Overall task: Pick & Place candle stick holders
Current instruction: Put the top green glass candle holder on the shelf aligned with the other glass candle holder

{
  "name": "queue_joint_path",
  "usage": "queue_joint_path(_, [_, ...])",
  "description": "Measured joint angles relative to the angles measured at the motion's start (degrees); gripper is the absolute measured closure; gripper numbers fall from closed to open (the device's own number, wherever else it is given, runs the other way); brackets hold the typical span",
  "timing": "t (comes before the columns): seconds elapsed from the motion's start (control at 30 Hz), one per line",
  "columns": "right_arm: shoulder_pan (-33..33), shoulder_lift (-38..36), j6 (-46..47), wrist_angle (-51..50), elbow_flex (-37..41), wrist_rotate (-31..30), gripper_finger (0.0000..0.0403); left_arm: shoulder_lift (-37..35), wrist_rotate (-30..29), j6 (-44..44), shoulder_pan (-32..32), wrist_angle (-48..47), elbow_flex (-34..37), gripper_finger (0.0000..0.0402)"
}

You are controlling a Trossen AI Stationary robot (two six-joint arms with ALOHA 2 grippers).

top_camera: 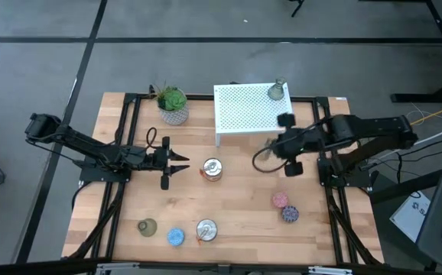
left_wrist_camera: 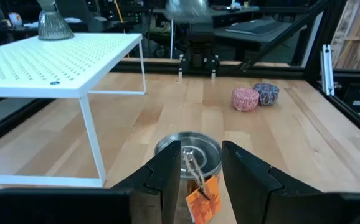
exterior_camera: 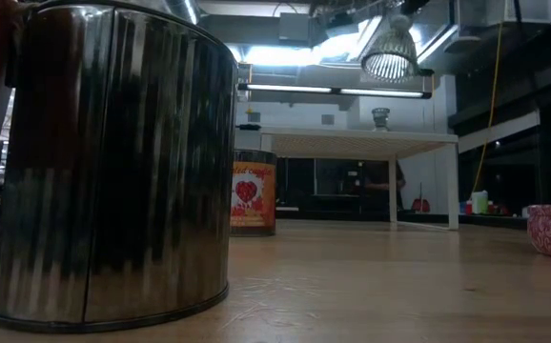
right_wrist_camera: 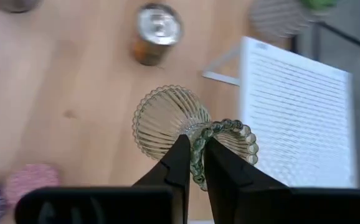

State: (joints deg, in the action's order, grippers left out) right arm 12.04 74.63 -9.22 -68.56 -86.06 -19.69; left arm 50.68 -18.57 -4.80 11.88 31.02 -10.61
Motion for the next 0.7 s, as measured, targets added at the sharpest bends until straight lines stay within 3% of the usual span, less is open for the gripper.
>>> queue_joint_path(0.17, [-3.69, -2.68, 0.01, -1.31, 0.00, -4.35, 0.0366, 0.00, 0.00, 0.31, 0.00, 0.06, 0.00, 0.0290])
queue_joint_path(0.7, [-21.72, -4.55, -4.21, -4.57, 0.00, -3.24, 0.0366, 0.00, -0.88, 2.58, 0.02, 0.02, 0.00, 0.0290])
